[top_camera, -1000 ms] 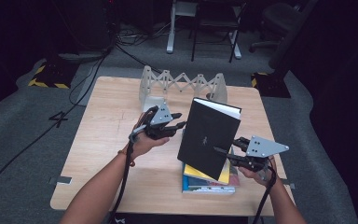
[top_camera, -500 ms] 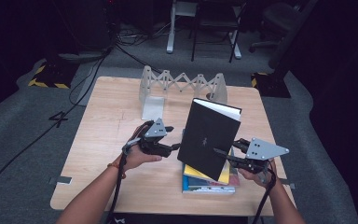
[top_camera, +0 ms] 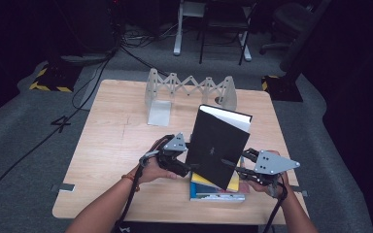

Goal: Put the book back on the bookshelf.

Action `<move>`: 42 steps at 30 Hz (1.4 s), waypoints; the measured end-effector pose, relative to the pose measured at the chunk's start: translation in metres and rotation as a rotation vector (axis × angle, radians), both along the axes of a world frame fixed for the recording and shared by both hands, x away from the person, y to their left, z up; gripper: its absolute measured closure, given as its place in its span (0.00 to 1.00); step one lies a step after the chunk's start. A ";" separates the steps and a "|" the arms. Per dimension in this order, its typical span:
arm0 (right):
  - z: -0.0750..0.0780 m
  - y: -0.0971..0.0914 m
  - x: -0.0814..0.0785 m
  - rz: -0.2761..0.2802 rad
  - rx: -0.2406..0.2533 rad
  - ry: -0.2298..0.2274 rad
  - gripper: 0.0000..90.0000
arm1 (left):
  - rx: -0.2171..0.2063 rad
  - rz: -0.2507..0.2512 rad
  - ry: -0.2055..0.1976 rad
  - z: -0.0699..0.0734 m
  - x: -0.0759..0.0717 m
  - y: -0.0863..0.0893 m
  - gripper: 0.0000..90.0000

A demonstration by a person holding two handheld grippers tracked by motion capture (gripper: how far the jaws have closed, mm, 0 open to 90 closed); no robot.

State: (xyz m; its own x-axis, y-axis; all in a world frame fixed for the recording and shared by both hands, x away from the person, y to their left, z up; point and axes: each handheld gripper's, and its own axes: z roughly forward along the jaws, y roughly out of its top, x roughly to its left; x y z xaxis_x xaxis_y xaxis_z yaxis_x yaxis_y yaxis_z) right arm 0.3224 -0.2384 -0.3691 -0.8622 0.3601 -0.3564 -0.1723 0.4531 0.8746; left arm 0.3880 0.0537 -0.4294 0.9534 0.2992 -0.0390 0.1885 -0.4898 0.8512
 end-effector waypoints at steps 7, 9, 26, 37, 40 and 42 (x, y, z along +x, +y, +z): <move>-0.001 -0.002 -0.003 0.013 -0.011 -0.003 0.74 | -0.007 -0.028 -0.015 0.002 0.002 -0.004 0.18; -0.002 -0.002 -0.003 0.015 -0.011 0.001 0.74 | -0.016 -0.028 -0.015 0.002 0.002 -0.005 0.18; -0.017 -0.006 -0.019 -0.110 -0.092 -0.027 0.61 | -0.045 -0.057 -0.023 0.003 0.000 0.000 0.31; -0.011 -0.012 -0.031 -0.132 -0.054 -0.070 0.67 | -0.061 -0.068 -0.036 0.004 -0.011 0.007 0.40; -0.010 -0.012 -0.034 -0.136 -0.053 -0.084 0.66 | -0.076 -0.064 -0.029 0.003 -0.013 0.007 0.41; -0.008 -0.016 -0.036 -0.153 -0.033 -0.099 0.65 | -0.075 -0.061 -0.033 0.003 -0.013 0.007 0.41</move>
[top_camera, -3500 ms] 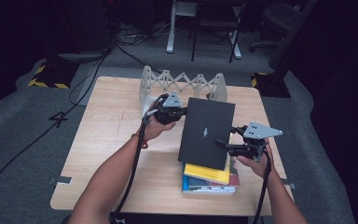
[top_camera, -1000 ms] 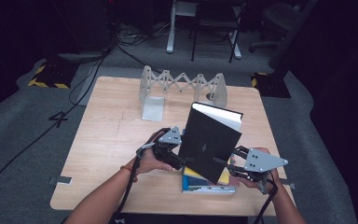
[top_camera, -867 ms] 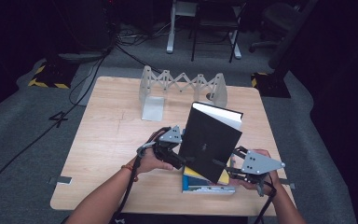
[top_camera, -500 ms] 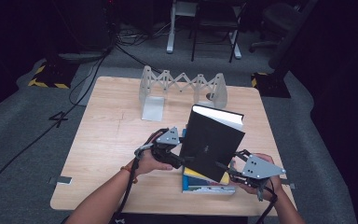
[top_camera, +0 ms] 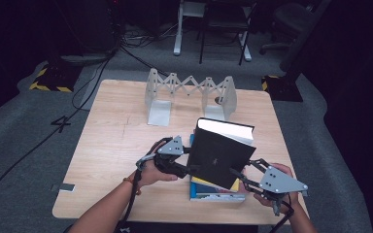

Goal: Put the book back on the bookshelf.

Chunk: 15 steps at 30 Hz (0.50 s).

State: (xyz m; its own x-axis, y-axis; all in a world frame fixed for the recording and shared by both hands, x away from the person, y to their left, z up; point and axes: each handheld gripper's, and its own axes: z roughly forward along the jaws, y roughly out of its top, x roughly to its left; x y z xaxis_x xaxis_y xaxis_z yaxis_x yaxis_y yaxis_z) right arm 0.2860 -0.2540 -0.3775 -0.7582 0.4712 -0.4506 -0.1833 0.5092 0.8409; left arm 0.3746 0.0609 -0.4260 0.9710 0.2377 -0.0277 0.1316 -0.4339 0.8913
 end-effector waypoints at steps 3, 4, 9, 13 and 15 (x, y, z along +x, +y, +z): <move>0.003 -0.007 -0.002 -0.015 0.031 -0.010 0.61 | -0.002 -0.007 -0.001 0.000 -0.001 0.001 0.42; 0.004 -0.009 -0.003 -0.026 0.034 -0.013 0.57 | -0.002 -0.008 -0.001 0.000 -0.002 0.001 0.43; 0.002 -0.018 0.002 -0.069 0.073 0.005 0.43 | 0.002 -0.017 -0.006 0.000 -0.004 0.003 0.45; -0.008 -0.019 0.017 -0.078 0.117 0.116 0.23 | 0.000 -0.027 -0.004 0.000 -0.005 0.004 0.47; -0.013 -0.018 0.023 -0.072 0.134 0.161 0.18 | -0.003 -0.031 -0.004 0.000 -0.005 0.005 0.47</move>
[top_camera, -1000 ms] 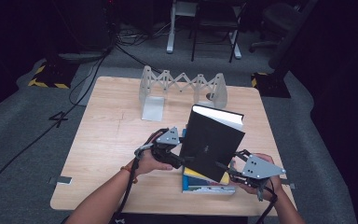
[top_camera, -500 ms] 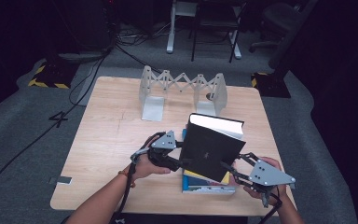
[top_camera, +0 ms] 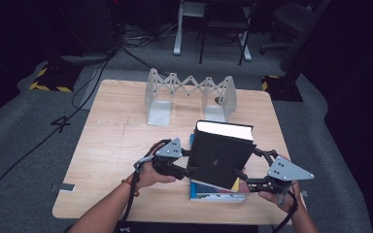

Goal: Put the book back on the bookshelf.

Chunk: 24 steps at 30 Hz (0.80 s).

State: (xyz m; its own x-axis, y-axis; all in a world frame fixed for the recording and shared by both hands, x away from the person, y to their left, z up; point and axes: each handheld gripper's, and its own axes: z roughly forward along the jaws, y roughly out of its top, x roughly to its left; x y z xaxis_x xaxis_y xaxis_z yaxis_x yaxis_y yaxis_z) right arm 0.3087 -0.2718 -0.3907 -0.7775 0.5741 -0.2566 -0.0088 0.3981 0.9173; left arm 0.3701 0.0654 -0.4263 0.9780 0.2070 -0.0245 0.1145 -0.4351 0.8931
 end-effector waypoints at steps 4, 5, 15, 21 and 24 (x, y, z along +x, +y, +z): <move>-0.011 0.003 0.011 0.045 0.031 0.100 0.17 | -0.001 -0.009 -0.003 0.000 0.000 0.001 0.47; -0.012 0.004 0.013 0.056 0.032 0.116 0.17 | -0.001 -0.010 -0.004 0.000 0.000 0.001 0.47; -0.013 0.008 0.009 0.099 0.011 0.119 0.36 | -0.038 0.013 -0.006 0.003 -0.001 -0.004 0.44; -0.011 0.011 0.006 0.131 -0.004 0.114 0.41 | -0.062 -0.001 0.001 0.008 0.001 -0.006 0.42; -0.011 0.010 0.008 0.132 0.000 0.123 0.41 | -0.079 -0.011 0.002 0.011 0.003 -0.007 0.41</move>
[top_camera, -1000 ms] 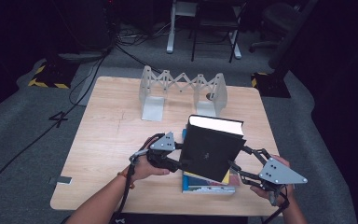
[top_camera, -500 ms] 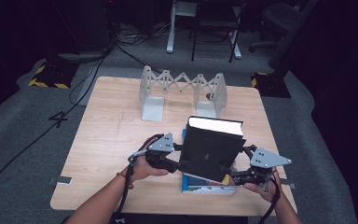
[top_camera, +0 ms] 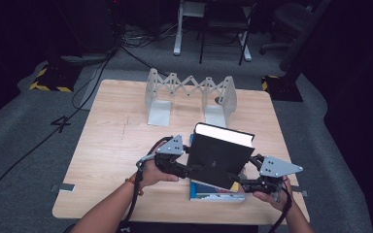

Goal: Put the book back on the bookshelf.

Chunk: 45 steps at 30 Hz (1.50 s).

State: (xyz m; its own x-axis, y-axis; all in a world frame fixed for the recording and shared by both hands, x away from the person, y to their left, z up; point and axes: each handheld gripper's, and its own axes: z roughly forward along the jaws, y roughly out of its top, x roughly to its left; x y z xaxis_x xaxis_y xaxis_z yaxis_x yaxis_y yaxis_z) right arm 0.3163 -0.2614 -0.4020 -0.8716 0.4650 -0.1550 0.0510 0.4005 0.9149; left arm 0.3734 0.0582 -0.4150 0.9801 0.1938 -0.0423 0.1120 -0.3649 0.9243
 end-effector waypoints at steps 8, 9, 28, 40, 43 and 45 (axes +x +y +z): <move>0.000 0.000 0.000 0.001 0.002 0.004 0.40 | -0.028 -0.025 0.007 0.008 0.005 -0.002 0.41; 0.000 0.000 0.001 0.001 0.002 0.002 0.40 | -0.031 -0.029 0.010 0.009 0.005 -0.002 0.41; 0.001 0.006 -0.002 0.020 -0.013 -0.019 0.40 | -0.094 -0.140 -0.008 0.049 0.013 -0.016 0.42; 0.000 0.007 -0.002 0.020 -0.011 -0.023 0.39 | -0.108 -0.172 0.057 0.016 0.015 -0.017 0.44; 0.000 0.009 -0.001 0.016 -0.013 -0.028 0.36 | -0.102 -0.194 0.048 0.015 0.014 -0.018 0.48; -0.002 0.011 0.000 0.005 -0.029 -0.027 0.31 | -0.099 -0.210 0.038 0.016 0.012 -0.017 0.53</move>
